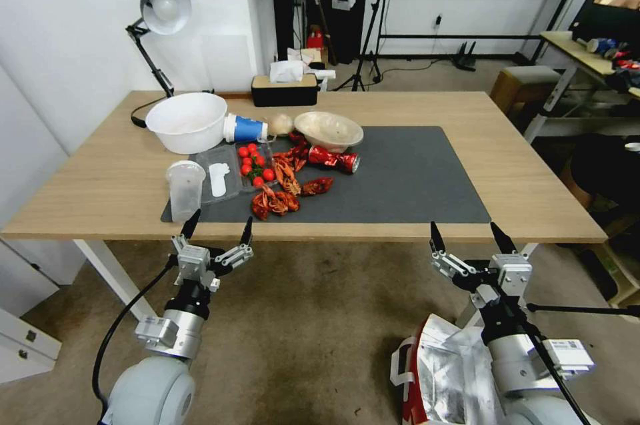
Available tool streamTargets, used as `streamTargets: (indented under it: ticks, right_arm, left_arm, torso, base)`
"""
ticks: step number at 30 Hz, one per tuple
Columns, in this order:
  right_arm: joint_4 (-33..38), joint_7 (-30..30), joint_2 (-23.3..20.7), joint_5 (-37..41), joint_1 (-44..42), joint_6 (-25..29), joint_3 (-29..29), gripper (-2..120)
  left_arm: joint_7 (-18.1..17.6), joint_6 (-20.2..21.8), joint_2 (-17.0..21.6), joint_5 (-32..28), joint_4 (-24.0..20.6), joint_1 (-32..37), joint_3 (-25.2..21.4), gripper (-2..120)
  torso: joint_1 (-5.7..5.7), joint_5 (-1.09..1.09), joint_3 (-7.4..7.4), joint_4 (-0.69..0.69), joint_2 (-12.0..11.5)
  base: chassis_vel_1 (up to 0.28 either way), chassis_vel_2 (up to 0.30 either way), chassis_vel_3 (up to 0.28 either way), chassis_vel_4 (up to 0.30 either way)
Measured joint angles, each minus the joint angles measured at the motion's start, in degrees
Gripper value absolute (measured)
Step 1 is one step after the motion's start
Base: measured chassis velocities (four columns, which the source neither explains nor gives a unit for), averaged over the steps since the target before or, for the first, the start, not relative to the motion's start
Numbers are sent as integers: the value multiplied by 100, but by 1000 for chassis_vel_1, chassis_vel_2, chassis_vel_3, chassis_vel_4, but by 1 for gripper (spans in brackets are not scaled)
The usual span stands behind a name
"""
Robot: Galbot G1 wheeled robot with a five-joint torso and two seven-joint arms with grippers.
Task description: Pick up the food delivery bag from the floor and place it on the table.
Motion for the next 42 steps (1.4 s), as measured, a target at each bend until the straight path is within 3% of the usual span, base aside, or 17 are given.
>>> streamTargets:
  ticks: [42]
  right_arm:
    - [-90,-97,31,-85,120,273,114,100]
  left_arm:
    - [-303,286,-102,211,-289,233,-73,99]
  torso:
    - [-520,0,-691,0,-1209]
  base:
    - [0,0,0,0]
